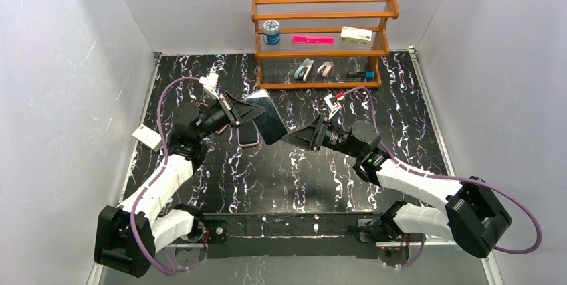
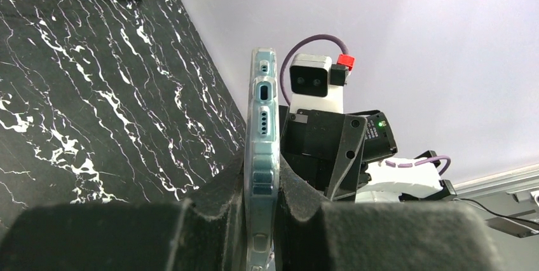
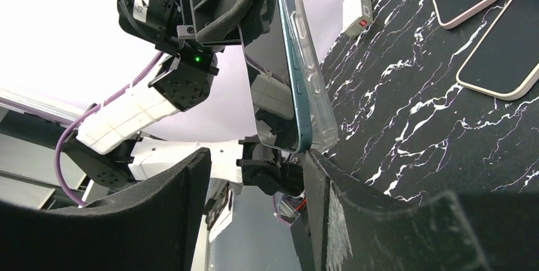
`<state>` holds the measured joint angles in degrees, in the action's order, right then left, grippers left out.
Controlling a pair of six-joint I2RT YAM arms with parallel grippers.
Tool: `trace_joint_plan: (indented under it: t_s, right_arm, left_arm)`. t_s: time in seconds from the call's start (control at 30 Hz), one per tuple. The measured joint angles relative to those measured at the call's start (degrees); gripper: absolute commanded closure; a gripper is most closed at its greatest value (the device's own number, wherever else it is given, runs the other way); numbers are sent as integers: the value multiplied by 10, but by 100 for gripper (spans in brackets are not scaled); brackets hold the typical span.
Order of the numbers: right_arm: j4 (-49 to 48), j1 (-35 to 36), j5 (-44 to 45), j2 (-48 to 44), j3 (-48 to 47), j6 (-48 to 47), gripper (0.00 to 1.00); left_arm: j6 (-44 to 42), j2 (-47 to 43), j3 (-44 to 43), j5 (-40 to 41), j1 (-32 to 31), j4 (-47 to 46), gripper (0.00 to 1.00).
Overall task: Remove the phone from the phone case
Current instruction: Remove the phone case from the phone.
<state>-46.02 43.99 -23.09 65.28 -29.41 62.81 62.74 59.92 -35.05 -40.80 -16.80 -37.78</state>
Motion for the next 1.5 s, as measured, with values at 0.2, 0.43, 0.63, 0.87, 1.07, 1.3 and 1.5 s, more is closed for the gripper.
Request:
trace_joint_plan:
  t_s: [0.2,0.43,0.63,0.87,1.07,1.3,1.5]
  right_arm:
    - [-10,0,-2,6,0,0,38]
    - [-52,5,-15,12,-1,-1,42]
    - [-56,4,-16,12,-1,-5,50]
    - [-67,3,-27,23,-1,-7,65]
    - [-70,1,-31,31,-1,-7,86]
    - [-72,-7,-49,31,0,1,99]
    - [-40,-13,-33,30,0,5,99]
  left_arm:
    - [7,-3,0,16,-20,-4,100]
    - [17,-3,1,30,-78,-5,100]
    - [20,-4,1,37,-89,-9,100]
    - [3,-3,1,49,-112,-15,100]
    - [-12,-3,5,58,-119,-29,90]
    - [-49,-19,9,84,-129,1,62]
    - [-118,-61,9,130,-154,103,45]
